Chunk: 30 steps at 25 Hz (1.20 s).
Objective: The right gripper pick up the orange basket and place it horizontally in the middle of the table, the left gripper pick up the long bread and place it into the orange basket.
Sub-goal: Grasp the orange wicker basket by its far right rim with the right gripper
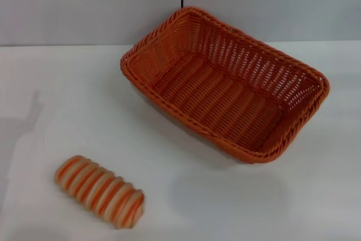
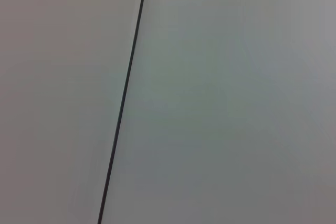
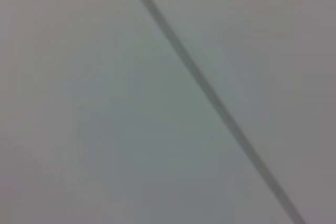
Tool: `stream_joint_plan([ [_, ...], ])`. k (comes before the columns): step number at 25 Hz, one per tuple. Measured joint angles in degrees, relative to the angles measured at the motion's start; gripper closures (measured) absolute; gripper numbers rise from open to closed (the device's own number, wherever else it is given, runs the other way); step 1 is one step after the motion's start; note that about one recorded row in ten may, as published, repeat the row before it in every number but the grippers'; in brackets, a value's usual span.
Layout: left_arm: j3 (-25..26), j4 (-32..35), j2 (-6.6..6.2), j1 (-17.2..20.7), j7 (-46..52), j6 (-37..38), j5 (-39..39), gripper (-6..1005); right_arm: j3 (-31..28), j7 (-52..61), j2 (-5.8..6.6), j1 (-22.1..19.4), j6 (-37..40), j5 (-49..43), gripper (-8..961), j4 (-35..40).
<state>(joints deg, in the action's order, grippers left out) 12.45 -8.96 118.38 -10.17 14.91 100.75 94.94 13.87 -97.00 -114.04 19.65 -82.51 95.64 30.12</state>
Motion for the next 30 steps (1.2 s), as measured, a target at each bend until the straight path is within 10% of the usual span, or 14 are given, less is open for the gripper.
stream_joint_plan([
  [7,-0.4,0.0,0.04,-0.4,0.1,0.0,0.1,145,16.0,23.3,7.4,1.9,-10.9,-2.3,435,12.7],
  [12,-0.5,-0.1,0.06,-0.4,0.1,-0.1,0.2,146,21.8,33.6,8.94,6.0,-14.8,-14.1,434,24.2],
  [25,-1.5,-0.6,0.2,0.0,0.1,-0.1,0.2,150,28.5,43.2,7.0,17.4,-17.6,-42.2,440,33.3],
  [30,-1.9,-0.8,0.28,0.1,0.2,-0.1,0.1,151,29.7,42.7,3.47,21.4,-15.2,-52.7,444,31.8],
])
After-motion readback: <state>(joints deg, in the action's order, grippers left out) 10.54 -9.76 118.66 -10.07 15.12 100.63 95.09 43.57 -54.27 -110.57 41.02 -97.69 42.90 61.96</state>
